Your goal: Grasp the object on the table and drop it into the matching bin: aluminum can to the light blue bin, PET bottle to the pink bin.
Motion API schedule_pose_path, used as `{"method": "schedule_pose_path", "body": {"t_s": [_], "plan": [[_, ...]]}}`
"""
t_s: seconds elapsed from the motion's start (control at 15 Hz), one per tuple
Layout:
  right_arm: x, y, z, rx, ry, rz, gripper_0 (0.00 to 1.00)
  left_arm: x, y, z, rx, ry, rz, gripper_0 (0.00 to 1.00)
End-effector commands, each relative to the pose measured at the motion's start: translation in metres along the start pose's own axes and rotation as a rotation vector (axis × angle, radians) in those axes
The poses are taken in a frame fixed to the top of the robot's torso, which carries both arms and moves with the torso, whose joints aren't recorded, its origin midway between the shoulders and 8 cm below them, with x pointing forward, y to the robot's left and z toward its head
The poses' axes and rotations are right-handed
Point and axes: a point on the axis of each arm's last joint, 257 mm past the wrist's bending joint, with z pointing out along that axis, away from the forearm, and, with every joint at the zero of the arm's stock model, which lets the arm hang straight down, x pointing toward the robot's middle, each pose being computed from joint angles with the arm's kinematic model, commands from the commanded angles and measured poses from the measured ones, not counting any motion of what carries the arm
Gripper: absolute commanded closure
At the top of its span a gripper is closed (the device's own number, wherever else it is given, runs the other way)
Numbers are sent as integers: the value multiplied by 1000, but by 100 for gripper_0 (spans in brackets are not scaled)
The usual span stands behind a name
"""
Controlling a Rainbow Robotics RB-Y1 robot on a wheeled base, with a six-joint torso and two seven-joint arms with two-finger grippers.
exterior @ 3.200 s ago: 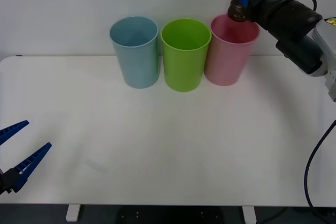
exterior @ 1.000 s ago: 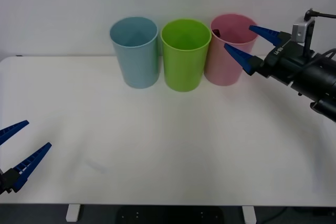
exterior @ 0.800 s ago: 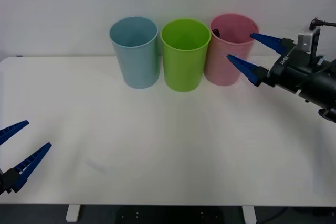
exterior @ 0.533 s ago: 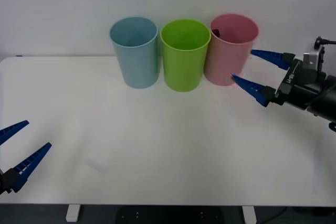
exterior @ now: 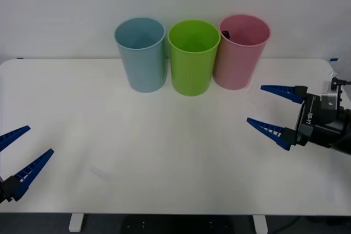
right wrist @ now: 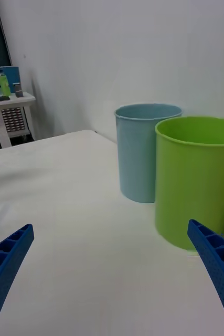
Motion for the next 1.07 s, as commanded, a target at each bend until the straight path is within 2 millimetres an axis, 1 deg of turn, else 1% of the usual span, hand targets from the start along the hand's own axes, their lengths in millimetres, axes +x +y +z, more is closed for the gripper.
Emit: {"method": "schedule_pose_path", "body": {"t_s": [0.07,0.27,0.4,0.53,0.8,1.07], "plan": [[14,16,-3,-12,4,33,0,0,0,0,0,0,0,0],[27,29,5,-22,17,33,0,0,0,0,0,0,0,0],[33,39,15,-36,14,41,0,0,0,0,0,0,0,0],[45,50,22,-48,31,46,0,0,0,0,0,0,0,0],[53,64,29,-74,32,65,0,0,0,0,0,0,0,0],[54,66,29,-77,33,72,0,0,0,0,0,0,0,0]]}}
